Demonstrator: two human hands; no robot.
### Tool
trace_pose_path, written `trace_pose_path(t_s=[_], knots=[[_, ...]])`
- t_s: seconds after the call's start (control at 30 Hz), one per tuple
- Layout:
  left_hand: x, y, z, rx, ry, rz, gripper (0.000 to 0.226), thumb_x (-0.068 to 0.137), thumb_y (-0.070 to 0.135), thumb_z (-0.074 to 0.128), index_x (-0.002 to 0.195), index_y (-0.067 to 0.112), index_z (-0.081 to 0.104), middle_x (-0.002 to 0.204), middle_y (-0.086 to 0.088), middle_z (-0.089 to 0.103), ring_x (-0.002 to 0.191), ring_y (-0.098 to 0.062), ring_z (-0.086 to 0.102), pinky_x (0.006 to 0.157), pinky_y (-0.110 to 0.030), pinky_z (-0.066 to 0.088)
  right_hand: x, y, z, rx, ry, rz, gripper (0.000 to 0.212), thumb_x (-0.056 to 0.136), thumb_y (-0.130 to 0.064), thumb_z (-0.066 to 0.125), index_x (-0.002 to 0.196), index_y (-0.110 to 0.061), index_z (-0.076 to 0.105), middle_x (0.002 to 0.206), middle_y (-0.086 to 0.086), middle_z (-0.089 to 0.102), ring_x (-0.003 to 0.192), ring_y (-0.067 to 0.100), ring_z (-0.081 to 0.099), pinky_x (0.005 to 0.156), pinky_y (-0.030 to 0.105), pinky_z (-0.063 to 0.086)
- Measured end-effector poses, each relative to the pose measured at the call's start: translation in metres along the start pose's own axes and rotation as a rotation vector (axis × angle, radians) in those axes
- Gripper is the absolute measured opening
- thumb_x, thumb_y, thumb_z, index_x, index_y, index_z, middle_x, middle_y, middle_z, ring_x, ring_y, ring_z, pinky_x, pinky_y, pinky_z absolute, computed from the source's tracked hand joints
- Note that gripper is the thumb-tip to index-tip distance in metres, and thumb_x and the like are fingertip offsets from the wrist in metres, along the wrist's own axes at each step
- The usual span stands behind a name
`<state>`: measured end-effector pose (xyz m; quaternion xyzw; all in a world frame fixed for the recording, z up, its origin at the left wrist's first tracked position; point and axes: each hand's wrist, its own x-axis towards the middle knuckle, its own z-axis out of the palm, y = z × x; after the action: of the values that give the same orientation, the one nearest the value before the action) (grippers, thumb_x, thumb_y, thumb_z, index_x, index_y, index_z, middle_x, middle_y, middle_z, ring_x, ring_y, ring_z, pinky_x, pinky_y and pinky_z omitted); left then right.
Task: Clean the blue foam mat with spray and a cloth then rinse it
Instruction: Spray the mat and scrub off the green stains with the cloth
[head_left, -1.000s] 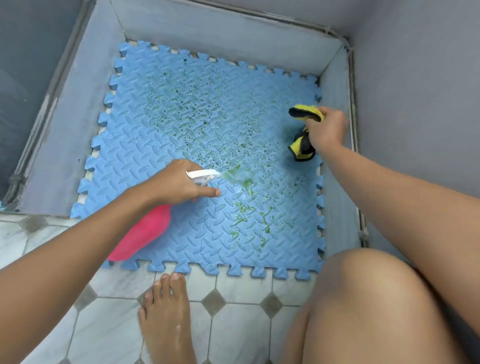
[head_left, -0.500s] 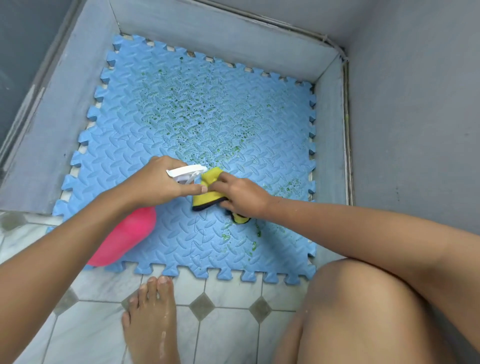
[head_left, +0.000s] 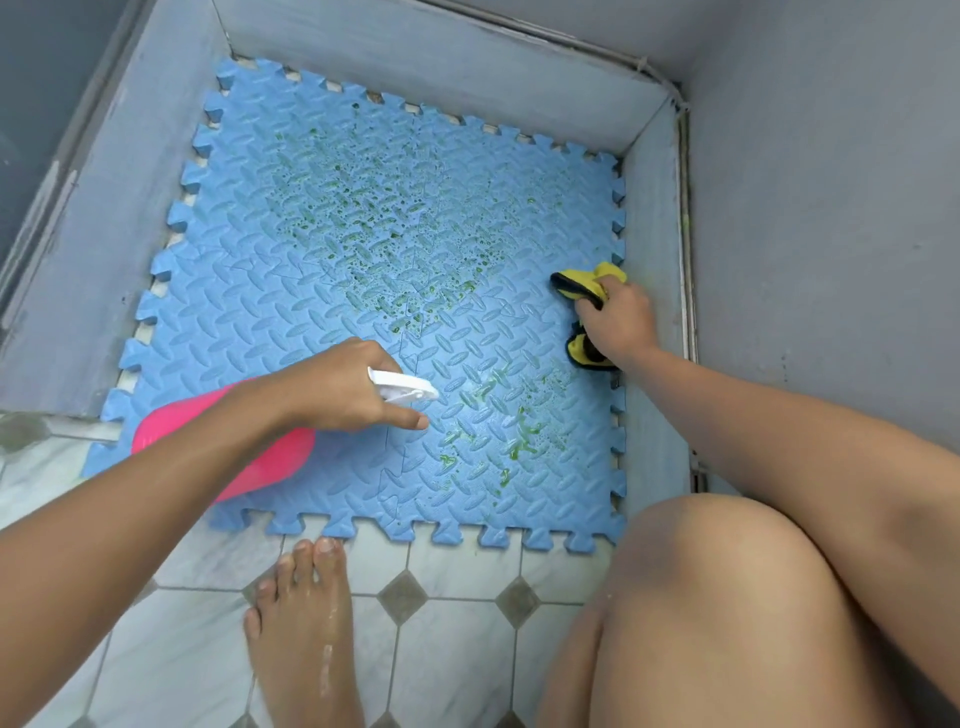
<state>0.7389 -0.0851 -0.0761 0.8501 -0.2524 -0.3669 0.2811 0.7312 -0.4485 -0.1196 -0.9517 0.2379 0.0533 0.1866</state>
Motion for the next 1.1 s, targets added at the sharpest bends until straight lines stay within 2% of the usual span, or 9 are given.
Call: trace_pose_path(t_s=[0.1, 0.17, 0.27, 0.37, 0.47, 0.57, 0.83, 0.93, 1.1], knots=[[-0.001, -0.001, -0.006, -0.042, -0.014, 0.036, 0.070, 0.059, 0.079, 0.075, 0.059, 0.014, 0.049, 0.051, 0.006, 0.050, 0.052, -0.013, 0.048, 0.059, -0.033, 0.041, 0.000, -0.003, -0.005, 0.025, 0.003, -0.025, 0.032, 0.090, -0.042, 0.052, 0.078, -0.013, 0.055, 0.078, 0.007, 0.053, 0.081, 0.032, 0.056, 0.065, 0.034, 0.039], [-0.003, -0.001, -0.007, -0.065, -0.043, 0.038, 0.062, 0.068, 0.071, 0.077, 0.060, 0.012, 0.058, 0.051, 0.005, 0.060, 0.051, -0.014, 0.054, 0.060, -0.032, 0.044, -0.005, -0.014, -0.005, 0.028, -0.023, -0.091, 0.032, 0.092, -0.038, 0.053, 0.073, -0.013, 0.048, 0.073, 0.006, 0.049, 0.078, 0.032, 0.055, 0.063, 0.033, 0.033], [-0.006, 0.001, -0.013, -0.126, 0.105, -0.050, 0.057, 0.075, 0.056, 0.085, 0.060, 0.008, 0.058, 0.045, -0.003, 0.061, 0.041, -0.014, 0.054, 0.054, -0.027, 0.042, -0.031, -0.038, 0.010, -0.033, -0.157, -0.336, 0.019, 0.091, -0.033, 0.057, 0.084, -0.014, 0.056, 0.087, 0.010, 0.059, 0.088, 0.033, 0.058, 0.070, 0.035, 0.039], [-0.009, -0.002, -0.026, -0.190, 0.227, -0.076, 0.054, 0.076, 0.050, 0.088, 0.062, 0.005, 0.061, 0.050, -0.006, 0.066, 0.041, -0.011, 0.052, 0.050, -0.023, 0.041, -0.088, -0.063, 0.029, -0.092, -0.500, -0.731, 0.026, 0.086, -0.028, 0.060, 0.105, -0.011, 0.066, 0.102, 0.012, 0.067, 0.096, 0.033, 0.062, 0.082, 0.038, 0.048], [-0.011, -0.006, -0.039, -0.254, 0.177, -0.049, 0.049, 0.078, 0.049, 0.086, 0.062, 0.007, 0.067, 0.055, -0.006, 0.069, 0.045, -0.013, 0.049, 0.046, -0.018, 0.038, -0.151, -0.067, 0.038, -0.179, -0.863, -1.090, 0.024, 0.086, -0.021, 0.068, 0.108, -0.010, 0.068, 0.101, 0.012, 0.064, 0.086, 0.033, 0.063, 0.072, 0.036, 0.049], [-0.010, -0.008, -0.039, -0.276, 0.177, -0.039, 0.044, 0.081, 0.045, 0.084, 0.065, 0.007, 0.069, 0.059, -0.005, 0.070, 0.047, -0.012, 0.048, 0.050, -0.022, 0.039, -0.151, -0.054, 0.027, -0.320, -0.982, -1.223, 0.028, 0.087, -0.023, 0.068, 0.115, -0.015, 0.068, 0.106, 0.010, 0.061, 0.076, 0.033, 0.062, 0.062, 0.032, 0.042], [-0.003, -0.006, -0.025, -0.239, 0.099, -0.002, 0.057, 0.063, 0.071, 0.076, 0.059, 0.015, 0.064, 0.054, 0.003, 0.064, 0.050, -0.007, 0.050, 0.060, -0.028, 0.038, 0.007, -0.031, -0.023, -0.306, -0.518, -0.476, 0.023, 0.078, -0.038, 0.077, 0.096, -0.026, 0.068, 0.080, -0.003, 0.061, 0.084, 0.023, 0.060, 0.068, 0.029, 0.038], [-0.001, -0.009, -0.024, -0.223, 0.103, 0.009, 0.060, 0.063, 0.075, 0.074, 0.060, 0.015, 0.066, 0.057, 0.001, 0.067, 0.054, -0.008, 0.053, 0.061, -0.028, 0.040, 0.007, -0.034, -0.024, -0.239, -0.729, -0.370, 0.024, 0.068, -0.038, 0.087, 0.070, -0.025, 0.067, 0.061, -0.008, 0.053, 0.063, 0.013, 0.049, 0.061, 0.027, 0.038], [0.005, -0.009, -0.023, -0.207, 0.107, 0.008, 0.061, 0.064, 0.072, 0.080, 0.061, 0.013, 0.066, 0.058, 0.000, 0.069, 0.052, -0.006, 0.052, 0.063, -0.030, 0.041, -0.056, -0.036, -0.001, -0.485, -1.288, -0.339, 0.034, 0.063, -0.040, 0.092, 0.060, -0.015, 0.068, 0.048, -0.004, 0.045, 0.055, 0.015, 0.043, 0.061, 0.032, 0.050]])
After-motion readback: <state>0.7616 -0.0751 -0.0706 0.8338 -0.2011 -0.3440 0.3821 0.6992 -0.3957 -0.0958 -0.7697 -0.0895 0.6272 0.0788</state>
